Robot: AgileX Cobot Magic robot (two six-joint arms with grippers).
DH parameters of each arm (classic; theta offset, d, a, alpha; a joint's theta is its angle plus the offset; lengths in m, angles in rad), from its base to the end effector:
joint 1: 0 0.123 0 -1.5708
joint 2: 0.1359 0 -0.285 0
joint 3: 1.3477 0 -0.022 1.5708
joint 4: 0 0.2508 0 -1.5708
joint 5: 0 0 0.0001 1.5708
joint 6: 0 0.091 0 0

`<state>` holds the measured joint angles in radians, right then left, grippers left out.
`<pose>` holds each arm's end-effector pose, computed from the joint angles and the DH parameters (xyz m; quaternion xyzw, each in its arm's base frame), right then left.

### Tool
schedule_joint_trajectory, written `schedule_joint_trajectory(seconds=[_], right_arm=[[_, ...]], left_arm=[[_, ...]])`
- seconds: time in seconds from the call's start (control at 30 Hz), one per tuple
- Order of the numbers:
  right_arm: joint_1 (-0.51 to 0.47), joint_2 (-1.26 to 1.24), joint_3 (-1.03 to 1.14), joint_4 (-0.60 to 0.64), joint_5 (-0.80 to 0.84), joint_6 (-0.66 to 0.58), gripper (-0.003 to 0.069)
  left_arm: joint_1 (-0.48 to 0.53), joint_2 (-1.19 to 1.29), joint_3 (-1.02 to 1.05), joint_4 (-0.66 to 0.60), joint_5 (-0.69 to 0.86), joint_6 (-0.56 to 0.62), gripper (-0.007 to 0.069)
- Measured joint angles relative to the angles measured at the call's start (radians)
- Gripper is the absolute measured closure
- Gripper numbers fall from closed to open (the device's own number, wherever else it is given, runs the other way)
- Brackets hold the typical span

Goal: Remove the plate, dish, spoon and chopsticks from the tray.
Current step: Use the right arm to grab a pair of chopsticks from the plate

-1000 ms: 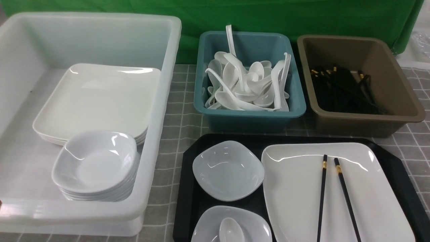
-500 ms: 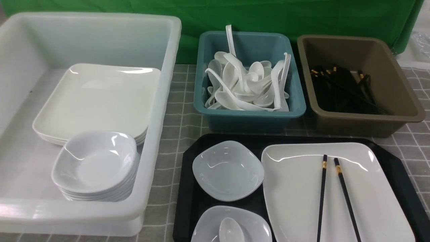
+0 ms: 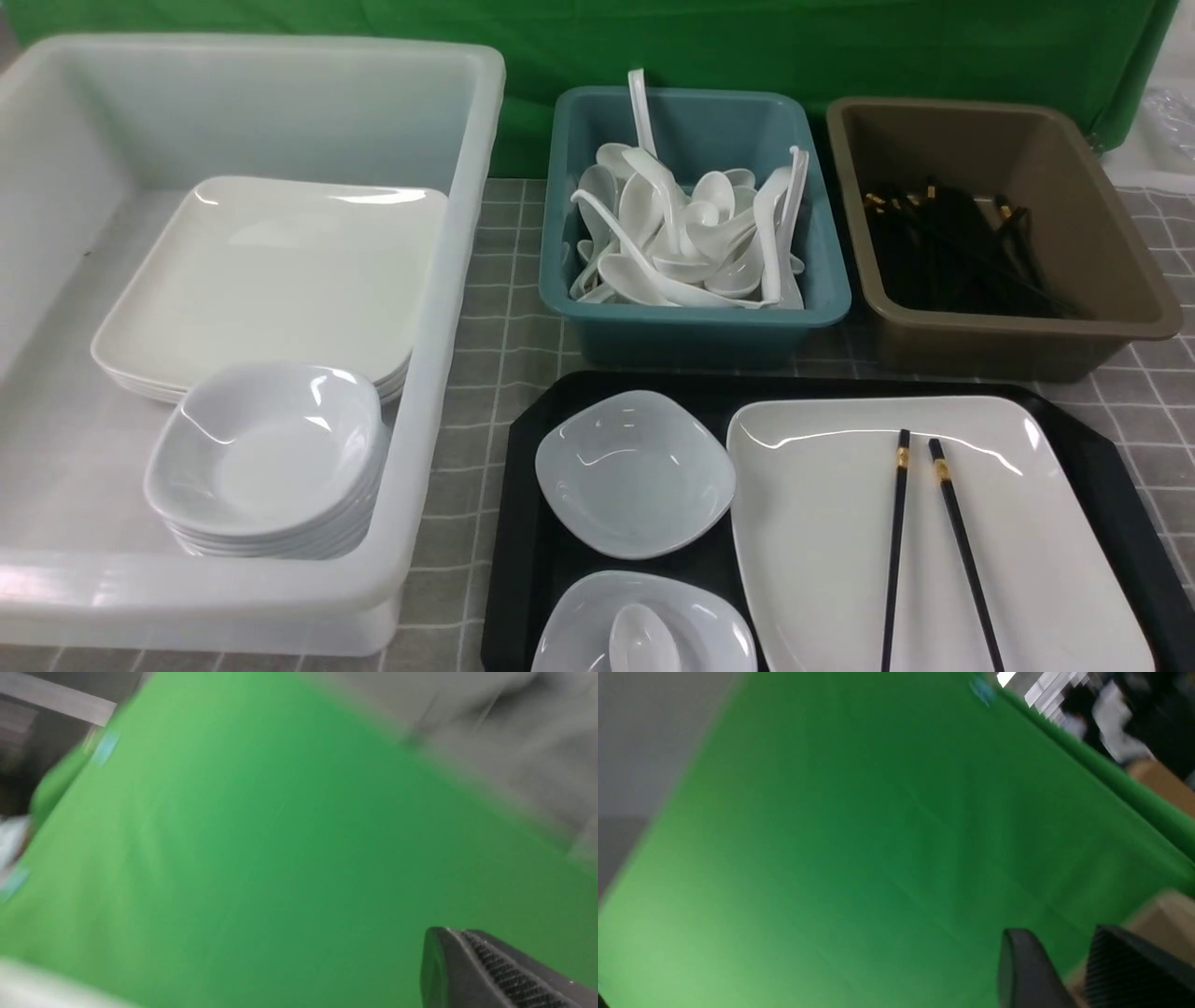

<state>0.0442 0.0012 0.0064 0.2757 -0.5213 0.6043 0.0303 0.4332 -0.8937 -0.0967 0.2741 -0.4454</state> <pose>0.0417 -0.0105 0.2535 0.2392 0.4117 0.3489 0.8072 0.0502 -0.0009 0.4505 -0.1593 0.5822 -0.2080 0.7696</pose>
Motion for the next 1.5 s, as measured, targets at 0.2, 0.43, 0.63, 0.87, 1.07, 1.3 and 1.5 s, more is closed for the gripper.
schedule_joint_trajectory(seconds=[0.2, 0.43, 0.63, 0.87, 1.07, 1.3, 1.5], right_arm=[[0.029, 0.014, -0.126, -0.154, 0.176, 0.077, 0.0446], [0.224, 0.326, -0.749, -0.289, 0.989, -0.198, 0.0627], [0.422, 0.675, -1.095, -0.387, 1.487, -0.289, 0.0631], [0.485, 0.995, -1.159, -0.468, 1.623, -0.286, 0.0632], [0.256, 1.287, -1.167, -0.261, 1.622, -0.441, 0.0638], [0.113, 1.47, -1.168, -0.073, 1.588, -0.528, 0.0515], [0.131, 1.591, -1.168, -0.084, 1.477, -0.51, 0.009]], left_arm=[[0.0, 0.29, -0.19, -0.124, 0.574, 0.317, 0.0603], [-0.009, 0.604, -0.245, -0.221, 0.732, 0.53, 0.0611], [-0.193, 0.765, -0.37, -0.187, 0.823, 0.557, 0.0624], [-0.59, 0.905, -0.464, -0.077, 0.852, 0.549, 0.0624], [-0.848, 1.018, -0.48, -0.016, 0.802, 0.559, 0.0624], [-0.918, 1.074, -0.482, -0.046, 0.732, 0.695, 0.0624], [-0.92, 1.094, -0.483, -0.059, 0.581, 0.73, 0.0622]])
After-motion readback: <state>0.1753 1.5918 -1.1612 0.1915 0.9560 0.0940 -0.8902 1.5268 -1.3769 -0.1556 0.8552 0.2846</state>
